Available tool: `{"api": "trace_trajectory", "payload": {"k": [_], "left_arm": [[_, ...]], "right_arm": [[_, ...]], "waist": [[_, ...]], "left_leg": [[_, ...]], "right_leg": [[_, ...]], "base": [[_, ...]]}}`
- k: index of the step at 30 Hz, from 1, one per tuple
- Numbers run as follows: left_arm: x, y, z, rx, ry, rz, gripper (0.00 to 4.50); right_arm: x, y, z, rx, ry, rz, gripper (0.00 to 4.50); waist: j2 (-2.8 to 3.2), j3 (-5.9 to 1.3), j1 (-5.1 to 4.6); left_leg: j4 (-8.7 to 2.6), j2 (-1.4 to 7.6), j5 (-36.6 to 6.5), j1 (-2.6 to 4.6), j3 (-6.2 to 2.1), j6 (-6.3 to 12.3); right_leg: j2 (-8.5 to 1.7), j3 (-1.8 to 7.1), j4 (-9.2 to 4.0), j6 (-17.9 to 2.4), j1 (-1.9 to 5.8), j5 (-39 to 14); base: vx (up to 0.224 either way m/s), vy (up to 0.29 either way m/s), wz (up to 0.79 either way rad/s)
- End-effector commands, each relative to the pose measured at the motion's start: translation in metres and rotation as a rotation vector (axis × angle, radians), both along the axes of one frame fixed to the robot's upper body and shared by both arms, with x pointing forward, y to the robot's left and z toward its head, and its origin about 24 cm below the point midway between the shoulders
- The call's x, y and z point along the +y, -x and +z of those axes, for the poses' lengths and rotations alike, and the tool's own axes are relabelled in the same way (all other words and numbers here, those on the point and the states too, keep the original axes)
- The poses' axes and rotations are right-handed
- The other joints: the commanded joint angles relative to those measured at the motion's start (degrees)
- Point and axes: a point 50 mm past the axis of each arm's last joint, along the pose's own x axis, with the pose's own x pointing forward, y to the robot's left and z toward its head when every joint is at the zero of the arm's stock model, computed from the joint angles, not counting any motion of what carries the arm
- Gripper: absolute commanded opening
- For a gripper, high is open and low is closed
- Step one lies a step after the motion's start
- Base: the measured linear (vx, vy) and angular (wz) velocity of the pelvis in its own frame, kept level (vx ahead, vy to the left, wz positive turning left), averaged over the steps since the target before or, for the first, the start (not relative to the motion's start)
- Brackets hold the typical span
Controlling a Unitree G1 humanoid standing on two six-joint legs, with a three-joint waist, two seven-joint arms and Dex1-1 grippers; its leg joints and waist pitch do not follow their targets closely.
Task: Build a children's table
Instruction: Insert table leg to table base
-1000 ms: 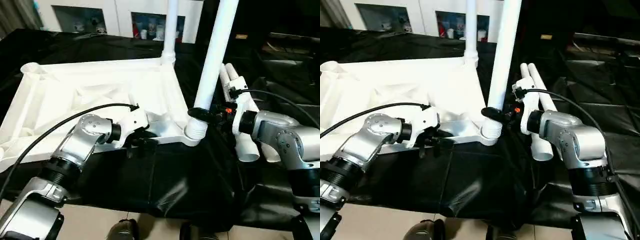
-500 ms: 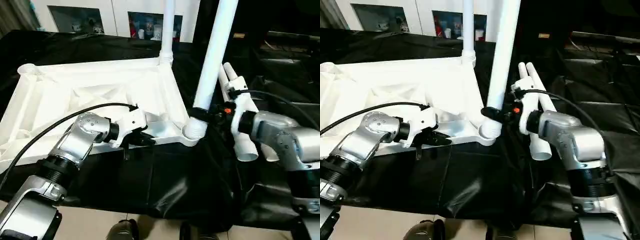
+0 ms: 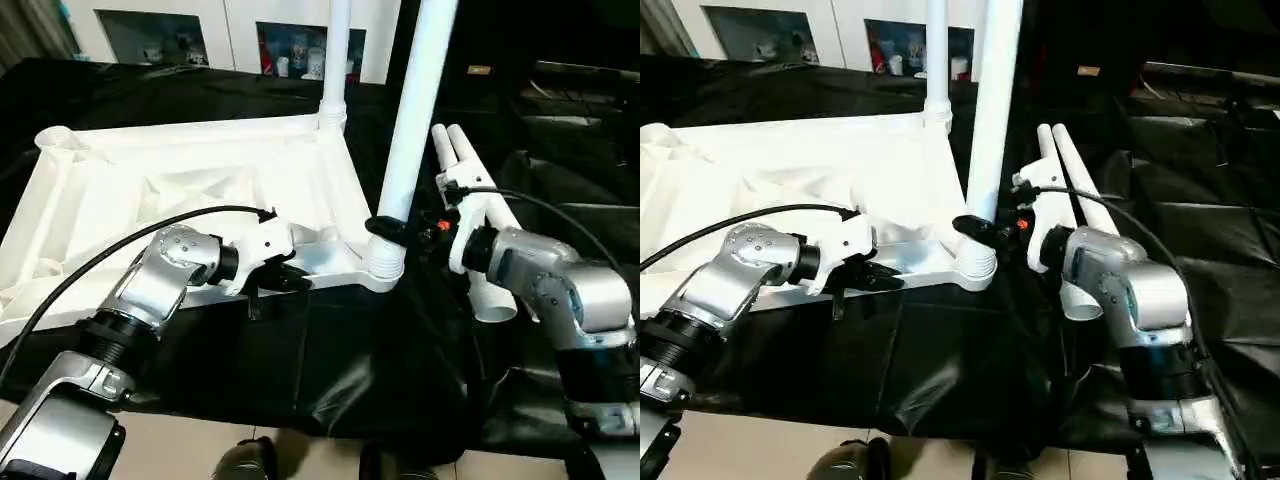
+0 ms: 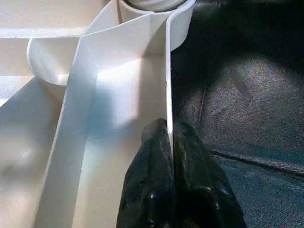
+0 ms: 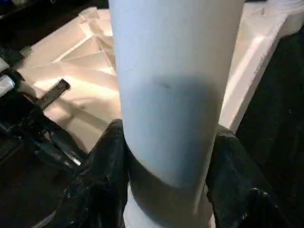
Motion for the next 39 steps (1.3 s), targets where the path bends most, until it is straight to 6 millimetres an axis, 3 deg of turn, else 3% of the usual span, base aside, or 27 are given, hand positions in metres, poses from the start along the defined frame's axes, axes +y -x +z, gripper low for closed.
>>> {"api": "trace_trajectory", "payload": {"k": [1,7,8,9,11,12,14,21,24,25,27,35,36,37,38,39], "left_arm": [[0.004,0.001,-0.008,0.012,-0.001,0.047,0.0],[0.004,0.0,-0.006,0.002,0.016,0.061,0.0],[0.004,-0.001,-0.006,-0.003,0.02,0.063,0.0],[0.004,-0.002,-0.005,-0.005,0.022,0.064,0.0],[0.003,-0.003,-0.004,-0.011,0.028,0.07,0.0],[0.002,-0.004,-0.003,-0.017,0.036,0.076,0.0],[0.002,-0.005,-0.003,-0.02,0.038,0.079,0.0],[0.001,-0.008,-0.001,-0.034,0.05,0.094,0.0],[0.001,-0.008,-0.001,-0.033,0.048,0.091,0.0],[0.001,-0.008,-0.001,-0.033,0.046,0.09,0.0],[0.002,-0.008,-0.001,-0.034,0.038,0.085,0.0],[0.001,-0.007,-0.003,-0.037,0.031,0.079,0.0],[0.001,-0.007,-0.003,-0.036,0.031,0.078,0.0],[0.0,-0.006,-0.004,-0.036,0.031,0.077,0.0],[0.0,-0.006,-0.005,-0.035,0.032,0.077,0.0],[0.0,-0.005,-0.005,-0.034,0.033,0.077,0.0]], "right_arm": [[0.001,0.006,-0.014,0.06,-0.036,-0.003,1.87],[-0.006,0.012,-0.024,0.083,-0.093,-0.047,1.87],[-0.008,0.013,-0.026,0.08,-0.1,-0.058,1.87],[-0.009,0.014,-0.027,0.077,-0.104,-0.065,1.87],[-0.01,0.016,-0.029,0.062,-0.114,-0.08,1.87],[-0.01,0.017,-0.03,0.045,-0.133,-0.09,1.87],[-0.01,0.019,-0.03,0.037,-0.144,-0.094,1.87],[-0.004,0.031,-0.042,0.018,-0.13,-0.087,1.87],[-0.002,0.035,-0.047,0.004,-0.077,-0.073,1.87],[-0.002,0.036,-0.047,0.001,-0.065,-0.069,1.86],[0.001,0.039,-0.047,-0.009,-0.004,-0.03,1.86],[0.01,0.042,-0.045,-0.023,0.126,0.075,1.86],[0.011,0.043,-0.045,-0.019,0.125,0.083,1.86],[0.012,0.043,-0.045,-0.015,0.126,0.092,1.86],[0.013,0.043,-0.045,-0.014,0.135,0.104,1.86],[0.013,0.043,-0.045,-0.013,0.139,0.109,1.86]], "waist": [[0.14,-3.72,0.1],[0.49,-3.7,0.34],[1.04,-3.59,0.43],[0.74,-3.67,0.43],[0.82,-3.69,0.51],[1.26,-3.52,0.68],[0.97,-3.53,0.72],[1.54,-3.56,0.92],[1.63,-3.42,0.9],[2.01,-3.33,1.03],[1.69,-3.24,0.88],[1.37,-2.96,0.78],[0.96,-3.02,0.75],[1.1,-3.03,0.78],[0.54,-3.05,0.58],[0.72,-3.08,0.68]], "left_leg": [[-5.14,4.72,-22.1,2.28,-2.87,-2.88],[-5.23,4.79,-22.2,2.33,-2.89,-2.49],[-5.29,4.8,-23.0,2.44,-2.94,-2.75],[-5.3,4.76,-23.4,2.46,-2.89,-2.84],[-5.39,4.74,-22.9,2.39,-2.91,-2.64],[-5.38,4.76,-23.6,2.57,-2.87,-2.73],[-5.47,4.73,-24.0,2.46,-3.01,-2.68],[-5.93,4.81,-22.5,2.52,-2.85,-2.13],[-5.96,4.74,-23.2,2.49,-2.92,-1.96],[-6.01,4.77,-23.6,2.56,-3.02,-2.12],[-6.1,4.66,-23.9,2.43,-3.1,-2.18],[-6.04,4.62,-25.9,2.95,-3.44,-1.97],[-6.01,4.64,-25.4,2.84,-3.49,-1.79],[-6.04,4.69,-25.4,2.9,-3.46,-1.81],[-6.14,4.7,-25.2,2.75,-3.41,-1.74],[-6.11,4.71,-25.0,2.73,-3.49,-1.75]], "right_leg": [[-4.72,3.48,-5.04,-10.7,1.5,-24.4],[-4.81,3.5,-5.36,-10.4,1.4,-26.0],[-4.81,3.48,-5.44,-10.2,1.27,-26.4],[-4.79,3.45,-5.56,-10.0,1.31,-26.7],[-4.79,3.47,-5.54,-10.0,1.35,-26.7],[-4.87,3.53,-5.8,-9.8,1.1,-27.6],[-4.94,3.44,-5.86,-9.4,1.29,-28.7],[-4.86,3.45,-6.05,-9.5,1.34,-26.0],[-4.94,3.44,-6.25,-9.1,1.34,-28.1],[-4.95,3.41,-6.3,-8.7,1.3,-29.1],[-4.85,3.36,-6.41,-8.0,1.42,-30.3],[-5.19,3.42,-7.38,-5.1,0.9,-38.4],[-5.22,3.41,-7.3,-5.1,0.95,-38.6],[-5.22,3.45,-7.35,-5.1,0.88,-38.5],[-5.05,3.41,-7.32,-5.1,0.94,-38.0],[-5.15,3.42,-7.14,-5.2,0.98,-37.7]], "base": [[0.0,0.0,0.0],[0.0,0.0,0.0],[0.0,0.0,0.0],[0.0,0.0,0.0],[0.0,0.0,0.0],[0.0,0.0,0.0],[0.0,0.0,0.0],[0.0,0.0,0.0],[0.0,0.0,0.0],[0.0,0.0,0.0],[0.0,0.0,0.0],[0.0,0.0,0.0],[0.0,0.0,0.0],[0.0,0.0,0.0],[0.0,0.0,0.0],[0.0,0.0,0.0]]}}
